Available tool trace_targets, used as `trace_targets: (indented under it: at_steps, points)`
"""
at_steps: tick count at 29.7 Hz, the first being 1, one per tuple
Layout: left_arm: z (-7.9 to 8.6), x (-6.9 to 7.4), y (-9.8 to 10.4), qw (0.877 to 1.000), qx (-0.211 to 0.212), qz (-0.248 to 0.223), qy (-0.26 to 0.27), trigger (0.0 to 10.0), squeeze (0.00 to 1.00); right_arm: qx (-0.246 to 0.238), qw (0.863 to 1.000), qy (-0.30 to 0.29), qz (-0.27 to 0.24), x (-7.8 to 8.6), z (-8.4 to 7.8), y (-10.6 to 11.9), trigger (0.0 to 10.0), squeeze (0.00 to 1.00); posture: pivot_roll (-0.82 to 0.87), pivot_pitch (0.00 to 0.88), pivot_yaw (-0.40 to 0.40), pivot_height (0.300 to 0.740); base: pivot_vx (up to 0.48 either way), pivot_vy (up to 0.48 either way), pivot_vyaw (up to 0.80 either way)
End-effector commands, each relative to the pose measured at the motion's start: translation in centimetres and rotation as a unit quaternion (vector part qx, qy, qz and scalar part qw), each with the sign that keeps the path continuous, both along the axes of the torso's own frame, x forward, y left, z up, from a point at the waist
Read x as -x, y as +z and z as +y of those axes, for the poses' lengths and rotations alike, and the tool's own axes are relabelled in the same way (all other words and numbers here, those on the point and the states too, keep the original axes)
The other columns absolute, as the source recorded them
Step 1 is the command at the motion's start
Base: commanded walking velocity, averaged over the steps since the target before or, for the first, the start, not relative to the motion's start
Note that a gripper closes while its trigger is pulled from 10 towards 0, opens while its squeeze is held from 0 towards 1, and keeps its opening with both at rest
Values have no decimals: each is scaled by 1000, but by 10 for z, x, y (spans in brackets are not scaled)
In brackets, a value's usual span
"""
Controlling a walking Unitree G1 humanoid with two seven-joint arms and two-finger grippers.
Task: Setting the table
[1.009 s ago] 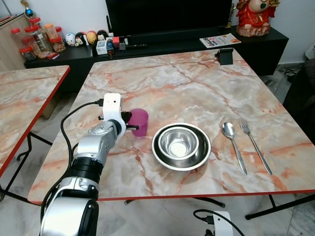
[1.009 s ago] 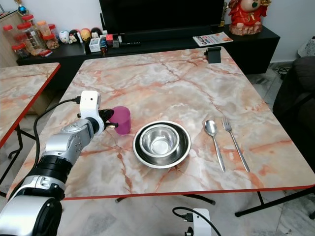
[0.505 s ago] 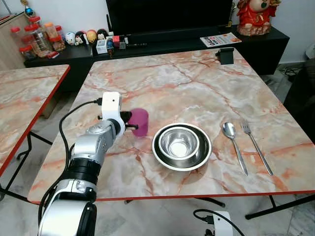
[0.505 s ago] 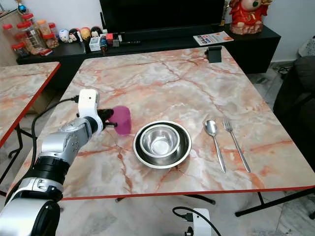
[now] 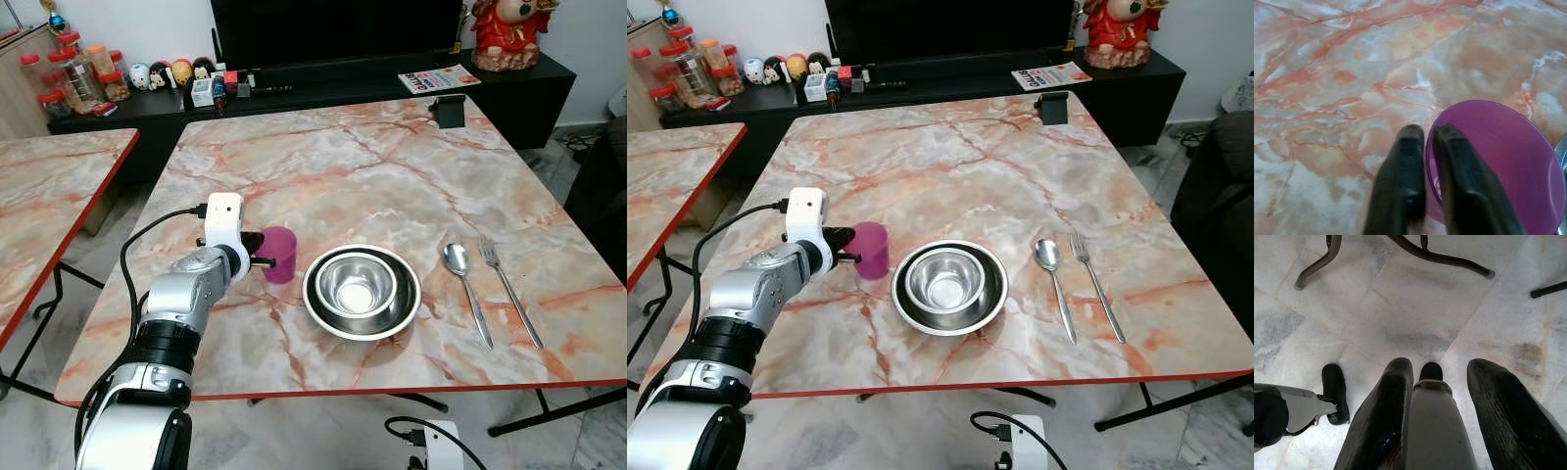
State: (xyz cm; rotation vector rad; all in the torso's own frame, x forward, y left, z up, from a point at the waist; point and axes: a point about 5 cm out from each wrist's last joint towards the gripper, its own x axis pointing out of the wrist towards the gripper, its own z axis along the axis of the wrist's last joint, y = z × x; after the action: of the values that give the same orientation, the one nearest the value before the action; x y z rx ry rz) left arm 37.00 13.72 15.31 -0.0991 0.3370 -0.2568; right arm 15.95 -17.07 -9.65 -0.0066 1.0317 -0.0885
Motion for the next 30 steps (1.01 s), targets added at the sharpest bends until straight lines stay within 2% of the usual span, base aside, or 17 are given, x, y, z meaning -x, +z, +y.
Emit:
trace_targets:
  at_steps: [1,14,15,16,17,18,21,25,26,27,28,30]
  points:
    - [1,1,2,1000,-3,-3,-2,10000,906,-3,1000,-2,-4,-3,3,1,10000,0,19,2,108,732,0,0,0]
    - [5,1,5,1000,-2,-12,7,10000,894,-3,1000,-1,-5,-5,2,2,10000,0,22,0,106,732,0,0,0]
    - [6,1,8,1000,1,-22,10,10000,843,-3,1000,-1,-5,-5,2,2,10000,0,22,0,105,732,0,0,0]
    - [6,1,8,1000,1,-22,10,10000,843,-3,1000,-1,-5,-5,2,2,10000,0,22,0,105,732,0,0,0]
    - [9,0,12,1000,7,-27,15,10000,373,-3,1000,-1,-6,-5,2,2,10000,0,21,0,106,732,0,0,0]
    - [11,0,14,999,7,-31,19,10000,0,-3,1000,-1,-6,-6,2,2,10000,0,22,0,104,732,0,0,0]
    - [16,0,19,999,17,-41,24,10000,0,-3,1000,-1,-6,-6,2,2,10000,0,23,0,105,732,0,0,0]
    - [35,3,35,995,29,-80,48,10000,0,-4,1000,-1,-7,-6,3,2,10000,0,23,0,104,732,0,0,0]
    - [46,4,44,991,30,-112,65,10000,0,-4,1000,-2,-7,-6,3,2,10000,0,20,0,104,732,0,0,0]
    - [51,5,47,989,30,-124,74,10000,0,-4,1000,-2,-8,-6,3,2,10000,0,20,0,104,732,0,0,0]
    - [70,7,56,980,30,-160,115,10000,0,-4,1000,-2,-8,-7,2,2,10000,0,22,0,103,732,0,0,0]
    - [90,11,60,970,31,-185,155,10000,0,-3,1000,-2,-9,-7,2,3,10000,0,23,0,100,732,0,0,0]
